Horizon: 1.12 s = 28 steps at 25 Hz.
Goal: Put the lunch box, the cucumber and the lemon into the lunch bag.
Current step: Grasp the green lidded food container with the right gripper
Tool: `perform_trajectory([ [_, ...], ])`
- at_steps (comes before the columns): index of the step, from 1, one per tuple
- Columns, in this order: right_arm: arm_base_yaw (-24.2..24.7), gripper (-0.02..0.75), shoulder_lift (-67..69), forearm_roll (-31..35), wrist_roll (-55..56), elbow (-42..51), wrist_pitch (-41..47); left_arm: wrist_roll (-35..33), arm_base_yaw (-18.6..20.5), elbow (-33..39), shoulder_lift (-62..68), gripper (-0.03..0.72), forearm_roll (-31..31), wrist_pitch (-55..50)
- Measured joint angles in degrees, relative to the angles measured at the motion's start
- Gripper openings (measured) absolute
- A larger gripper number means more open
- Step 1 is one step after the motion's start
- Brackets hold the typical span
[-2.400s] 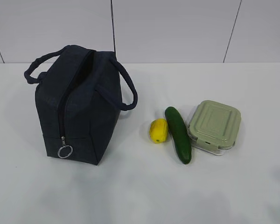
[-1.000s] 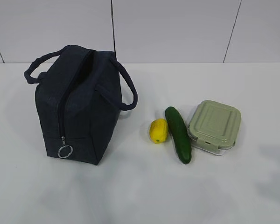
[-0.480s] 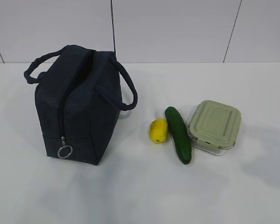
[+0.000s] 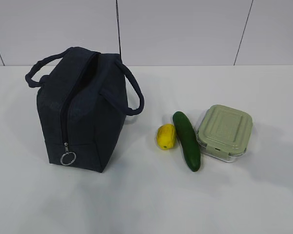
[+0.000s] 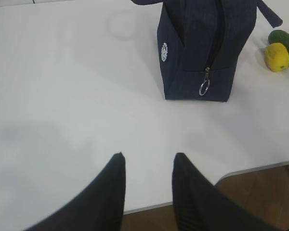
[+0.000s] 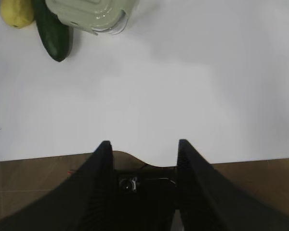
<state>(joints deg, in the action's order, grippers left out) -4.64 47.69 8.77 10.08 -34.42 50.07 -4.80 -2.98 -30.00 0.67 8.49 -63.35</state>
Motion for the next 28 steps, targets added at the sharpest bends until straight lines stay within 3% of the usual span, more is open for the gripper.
perform_trajectory([
  [10, 0.0, 0.328, 10.2, 16.2, -11.7, -4.3, -5.2, 0.0, 0.0, 0.0, 0.0, 0.235, 0.0, 0.0],
  [18, 0.0, 0.323, 19.2, 20.7, -15.0, -8.3, -9.1, 0.0, 0.0, 0.0, 0.0, 0.235, 0.0, 0.0],
  [23, 0.1, 0.251, 24.6, 28.0, -18.7, -9.0, -11.1, 0.0, 0.0, 0.0, 0.0, 0.235, 0.0, 0.0],
  [28, 0.9, 0.237, 28.5, 31.9, -20.8, -9.0, -12.0, 0.0, 0.0, 0.0, 0.0, 0.235, 0.0, 0.0],
])
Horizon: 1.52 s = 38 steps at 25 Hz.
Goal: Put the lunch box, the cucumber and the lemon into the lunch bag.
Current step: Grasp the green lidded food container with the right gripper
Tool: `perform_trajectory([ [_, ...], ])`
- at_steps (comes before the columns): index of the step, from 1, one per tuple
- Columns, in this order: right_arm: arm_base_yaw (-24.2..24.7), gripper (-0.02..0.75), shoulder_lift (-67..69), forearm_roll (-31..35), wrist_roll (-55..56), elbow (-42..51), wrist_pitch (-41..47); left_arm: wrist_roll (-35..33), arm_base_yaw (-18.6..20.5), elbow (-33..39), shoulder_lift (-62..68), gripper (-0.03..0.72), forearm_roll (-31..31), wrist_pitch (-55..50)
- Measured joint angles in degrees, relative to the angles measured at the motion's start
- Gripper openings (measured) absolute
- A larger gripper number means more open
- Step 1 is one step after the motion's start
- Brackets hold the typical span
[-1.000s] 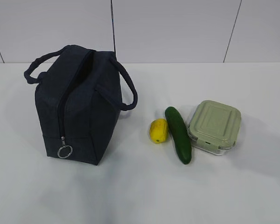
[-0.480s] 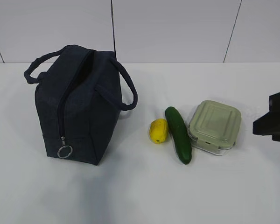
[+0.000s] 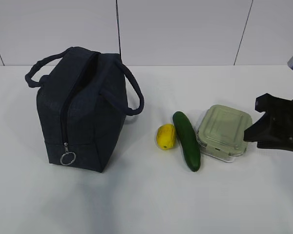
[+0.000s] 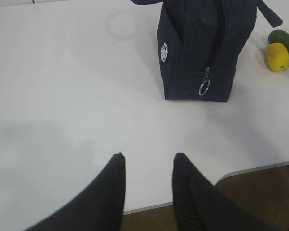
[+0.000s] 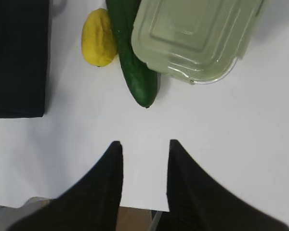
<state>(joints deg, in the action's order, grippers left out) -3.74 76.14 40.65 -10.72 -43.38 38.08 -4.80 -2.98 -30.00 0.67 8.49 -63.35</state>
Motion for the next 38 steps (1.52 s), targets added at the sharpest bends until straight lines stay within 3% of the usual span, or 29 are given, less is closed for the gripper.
perform_trajectory([
  [3, 2.9, 0.235, 2.2, 4.7, -3.0, 0.0, 0.0, 0.0, 0.0, 0.0, 0.0, 0.235, 0.0, 0.0],
  [9, 9.0, 0.234, 7.3, 20.1, -17.4, 0.0, 4.8, 0.0, 0.0, 0.0, 0.0, 0.235, 0.0, 0.0],
  [16, 15.7, 0.234, 13.6, 30.7, -30.9, -0.4, 10.7, 0.0, 0.0, 0.0, 0.0, 0.235, 0.0, 0.0],
  [25, 24.2, 0.234, 18.0, 31.7, -37.4, -0.6, 16.1, 0.0, 0.0, 0.0, 0.0, 0.235, 0.0, 0.0],
  [38, 24.8, 0.255, 18.8, 30.5, -38.0, -0.7, 14.2, 0.0, 0.0, 0.0, 0.0, 0.235, 0.0, 0.0],
])
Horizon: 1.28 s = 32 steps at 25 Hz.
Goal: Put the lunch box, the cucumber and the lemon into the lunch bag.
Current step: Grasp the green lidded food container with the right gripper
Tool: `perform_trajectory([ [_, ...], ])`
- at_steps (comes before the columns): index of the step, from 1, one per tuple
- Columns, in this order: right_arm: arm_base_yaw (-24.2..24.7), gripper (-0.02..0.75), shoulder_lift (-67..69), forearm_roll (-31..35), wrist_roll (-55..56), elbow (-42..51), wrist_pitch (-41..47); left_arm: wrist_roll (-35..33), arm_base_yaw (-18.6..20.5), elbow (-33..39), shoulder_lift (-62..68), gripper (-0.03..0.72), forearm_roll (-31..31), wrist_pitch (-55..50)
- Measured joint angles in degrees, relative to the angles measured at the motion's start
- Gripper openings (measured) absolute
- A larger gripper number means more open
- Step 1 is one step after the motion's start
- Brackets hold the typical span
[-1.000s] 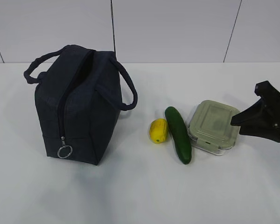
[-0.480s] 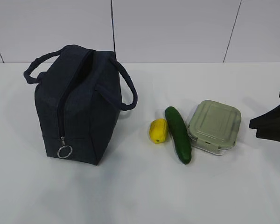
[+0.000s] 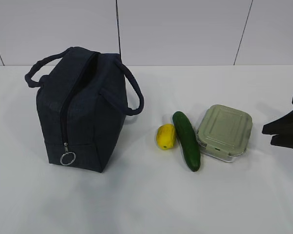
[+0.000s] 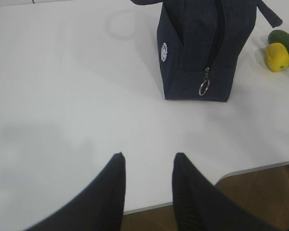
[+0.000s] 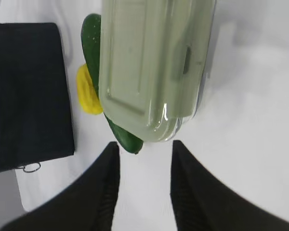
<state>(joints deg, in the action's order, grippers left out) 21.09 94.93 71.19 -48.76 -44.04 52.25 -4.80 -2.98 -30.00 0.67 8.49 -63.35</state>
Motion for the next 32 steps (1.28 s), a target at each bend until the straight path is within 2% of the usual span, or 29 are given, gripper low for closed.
perform_trajectory([
  [6, 0.0, 0.459, 0.0, 4.8, -1.1, 0.0, -2.1, 0.0, 0.0, 0.0, 0.0, 0.235, 0.0, 0.0],
  [8, 0.0, 0.487, 0.0, 6.1, -3.3, 0.0, -2.2, 0.0, 0.0, 0.0, 0.0, 0.235, 0.0, 0.0],
  [25, 0.0, 0.505, 13.8, 19.5, -17.3, -0.1, 1.6, 0.0, 0.0, 0.0, 0.0, 0.236, 0.0, 0.0],
  [32, 0.0, 0.506, 16.0, 21.0, -21.3, -0.9, 1.8, 0.0, 0.0, 0.0, 0.0, 0.237, 0.0, 0.0],
])
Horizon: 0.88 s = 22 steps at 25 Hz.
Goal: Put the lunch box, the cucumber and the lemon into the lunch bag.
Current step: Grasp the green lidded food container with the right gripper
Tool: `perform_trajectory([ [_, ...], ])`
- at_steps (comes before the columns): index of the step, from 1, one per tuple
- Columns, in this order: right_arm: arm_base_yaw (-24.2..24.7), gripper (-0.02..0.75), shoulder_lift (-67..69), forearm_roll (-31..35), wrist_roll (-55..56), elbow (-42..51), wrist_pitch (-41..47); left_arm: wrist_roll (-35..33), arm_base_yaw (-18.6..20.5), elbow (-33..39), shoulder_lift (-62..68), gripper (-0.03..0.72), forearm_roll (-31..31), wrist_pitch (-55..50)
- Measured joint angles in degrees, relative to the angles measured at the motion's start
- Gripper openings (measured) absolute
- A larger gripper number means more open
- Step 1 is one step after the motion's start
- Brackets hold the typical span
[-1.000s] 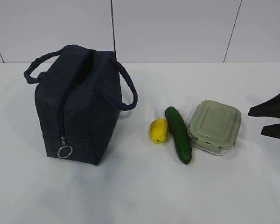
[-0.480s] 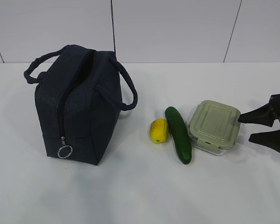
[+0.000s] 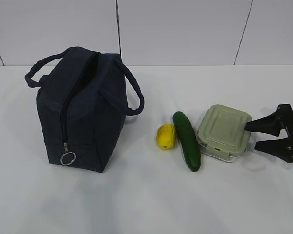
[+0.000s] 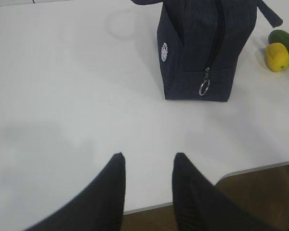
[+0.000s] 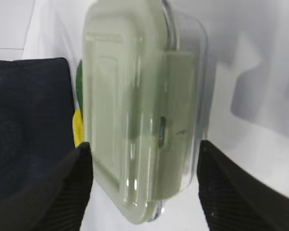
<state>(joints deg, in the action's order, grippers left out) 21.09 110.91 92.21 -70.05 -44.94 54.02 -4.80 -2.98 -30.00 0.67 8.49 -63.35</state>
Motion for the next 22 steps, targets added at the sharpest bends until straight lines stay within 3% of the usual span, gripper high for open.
perform_trajectory([
  [22, -1.3, 0.506, 5.0, 2.2, -0.8, -4.4, 1.5, 0.1, 0.0, 0.0, 0.0, 0.239, 0.0, 0.0],
])
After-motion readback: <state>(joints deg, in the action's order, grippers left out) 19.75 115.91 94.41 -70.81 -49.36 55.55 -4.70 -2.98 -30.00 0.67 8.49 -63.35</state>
